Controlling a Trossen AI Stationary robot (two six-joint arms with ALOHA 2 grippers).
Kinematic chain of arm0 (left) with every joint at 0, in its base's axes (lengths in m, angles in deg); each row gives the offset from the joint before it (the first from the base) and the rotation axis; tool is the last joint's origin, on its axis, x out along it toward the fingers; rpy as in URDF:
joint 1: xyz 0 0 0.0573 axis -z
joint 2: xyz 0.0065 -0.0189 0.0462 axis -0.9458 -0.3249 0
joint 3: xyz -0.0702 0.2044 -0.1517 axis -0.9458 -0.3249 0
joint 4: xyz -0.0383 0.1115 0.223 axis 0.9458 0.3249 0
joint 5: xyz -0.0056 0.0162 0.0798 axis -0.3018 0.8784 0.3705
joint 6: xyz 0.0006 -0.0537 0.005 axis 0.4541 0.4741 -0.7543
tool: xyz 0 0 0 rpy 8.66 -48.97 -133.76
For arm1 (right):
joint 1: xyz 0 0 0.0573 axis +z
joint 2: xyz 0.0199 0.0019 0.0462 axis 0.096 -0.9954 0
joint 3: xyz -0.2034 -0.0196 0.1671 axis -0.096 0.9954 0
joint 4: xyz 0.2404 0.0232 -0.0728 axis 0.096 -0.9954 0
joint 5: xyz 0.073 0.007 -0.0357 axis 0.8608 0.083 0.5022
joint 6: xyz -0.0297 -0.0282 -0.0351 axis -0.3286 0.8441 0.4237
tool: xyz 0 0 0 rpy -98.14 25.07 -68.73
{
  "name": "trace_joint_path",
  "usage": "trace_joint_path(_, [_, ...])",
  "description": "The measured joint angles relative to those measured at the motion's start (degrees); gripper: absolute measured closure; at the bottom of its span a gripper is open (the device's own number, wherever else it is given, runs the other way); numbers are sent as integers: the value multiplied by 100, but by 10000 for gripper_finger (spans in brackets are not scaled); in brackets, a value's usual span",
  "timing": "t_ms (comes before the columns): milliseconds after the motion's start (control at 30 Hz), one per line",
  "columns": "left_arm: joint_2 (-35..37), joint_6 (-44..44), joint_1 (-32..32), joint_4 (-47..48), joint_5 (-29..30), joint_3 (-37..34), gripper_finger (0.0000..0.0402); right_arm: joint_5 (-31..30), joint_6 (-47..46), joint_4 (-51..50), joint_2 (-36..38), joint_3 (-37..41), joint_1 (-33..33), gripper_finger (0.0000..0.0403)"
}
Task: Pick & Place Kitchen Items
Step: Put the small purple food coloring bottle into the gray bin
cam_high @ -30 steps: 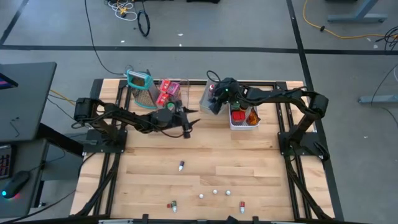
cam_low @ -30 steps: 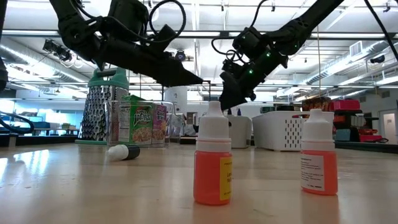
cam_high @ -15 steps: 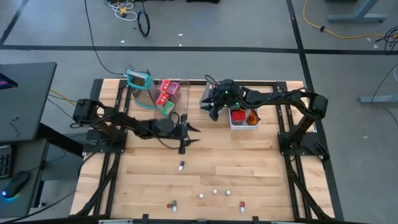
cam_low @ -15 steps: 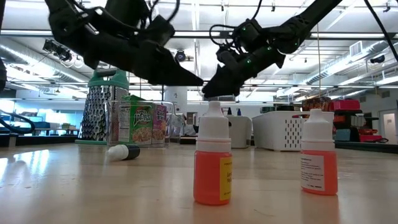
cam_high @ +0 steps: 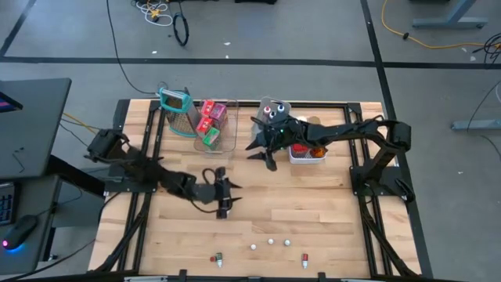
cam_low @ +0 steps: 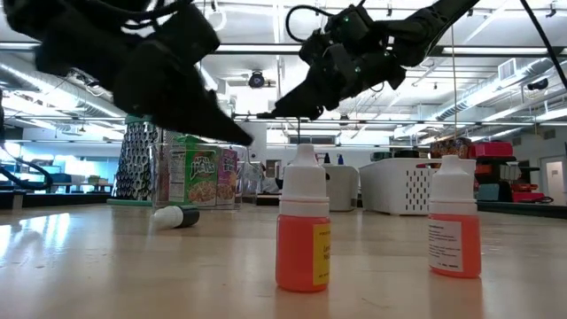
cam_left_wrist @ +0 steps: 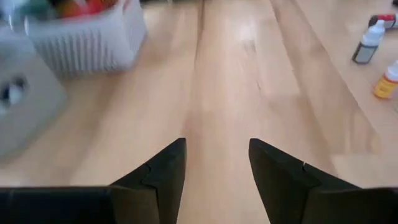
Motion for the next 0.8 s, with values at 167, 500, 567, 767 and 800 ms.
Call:
trace_joint_path(167, [0,1359,574,349,319,-2,218,-4,0,131,0,0,183,227])
trace_joint_path(500, [0,2828,1606,967,1190,-2,216,-8,-218,109,-2,0,402,227])
trace_joint_path(567, [-58,3115,1692,1132,1404,-2,214,-8,-219,108,-2,0,439,227])
trace_joint_path(767, [-776,3290,1764,957,1561,1,214,-11,-219,107,-2,0,478,227])
trace_joint_path(800, [-917,3300,1764,906,1546,-2,214,-13,-219,107,-2,0,478,227])
